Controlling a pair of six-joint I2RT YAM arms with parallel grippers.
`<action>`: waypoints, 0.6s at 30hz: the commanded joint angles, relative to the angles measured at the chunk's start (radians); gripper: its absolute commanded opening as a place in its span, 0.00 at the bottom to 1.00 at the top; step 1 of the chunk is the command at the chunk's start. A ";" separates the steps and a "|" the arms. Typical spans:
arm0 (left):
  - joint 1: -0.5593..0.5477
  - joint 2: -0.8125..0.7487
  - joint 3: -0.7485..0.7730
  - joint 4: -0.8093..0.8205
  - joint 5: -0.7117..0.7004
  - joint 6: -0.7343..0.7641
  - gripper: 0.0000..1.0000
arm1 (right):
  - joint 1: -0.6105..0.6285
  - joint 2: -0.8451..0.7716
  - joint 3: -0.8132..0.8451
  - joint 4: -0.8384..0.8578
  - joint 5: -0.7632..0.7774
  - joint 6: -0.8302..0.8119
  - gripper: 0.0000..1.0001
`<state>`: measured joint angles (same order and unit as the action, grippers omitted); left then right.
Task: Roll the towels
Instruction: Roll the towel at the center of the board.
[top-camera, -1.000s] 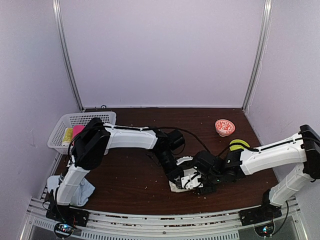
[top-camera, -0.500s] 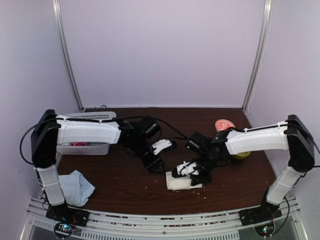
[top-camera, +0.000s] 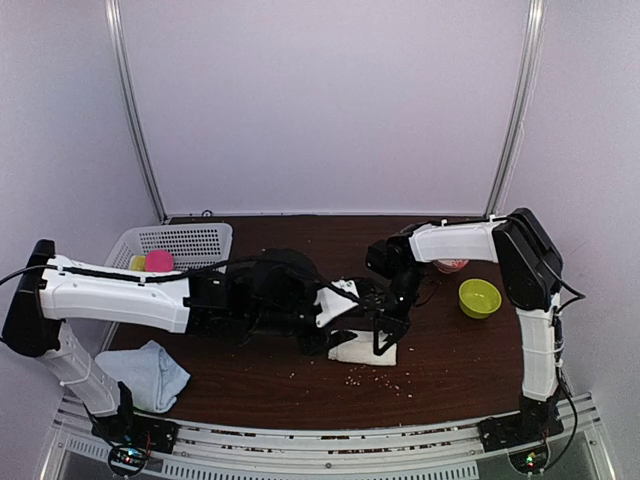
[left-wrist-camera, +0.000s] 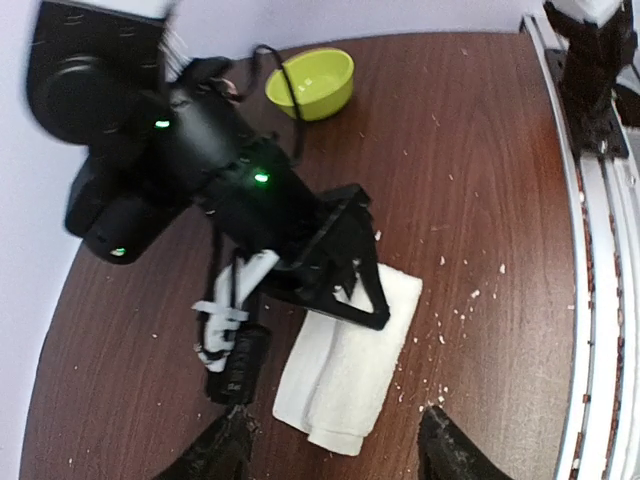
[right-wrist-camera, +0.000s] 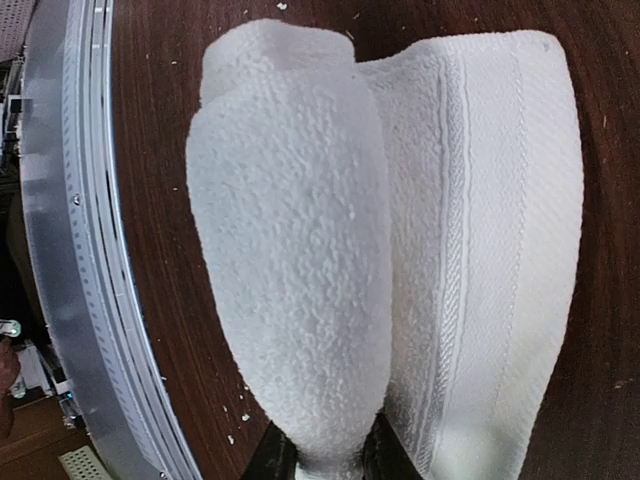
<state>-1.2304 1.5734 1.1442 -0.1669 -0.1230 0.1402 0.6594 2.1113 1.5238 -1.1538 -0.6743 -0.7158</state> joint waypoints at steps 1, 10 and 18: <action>-0.004 0.204 0.174 -0.152 -0.037 0.104 0.56 | -0.026 0.107 0.042 -0.050 0.048 -0.033 0.09; -0.007 0.403 0.234 -0.119 -0.076 0.220 0.56 | -0.027 0.117 0.028 -0.033 0.036 -0.033 0.10; -0.007 0.492 0.253 -0.099 -0.075 0.244 0.51 | -0.028 0.115 0.014 -0.018 0.025 -0.032 0.10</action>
<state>-1.2407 2.0392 1.3800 -0.3073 -0.2066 0.3508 0.6323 2.1784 1.5791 -1.2285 -0.7490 -0.7357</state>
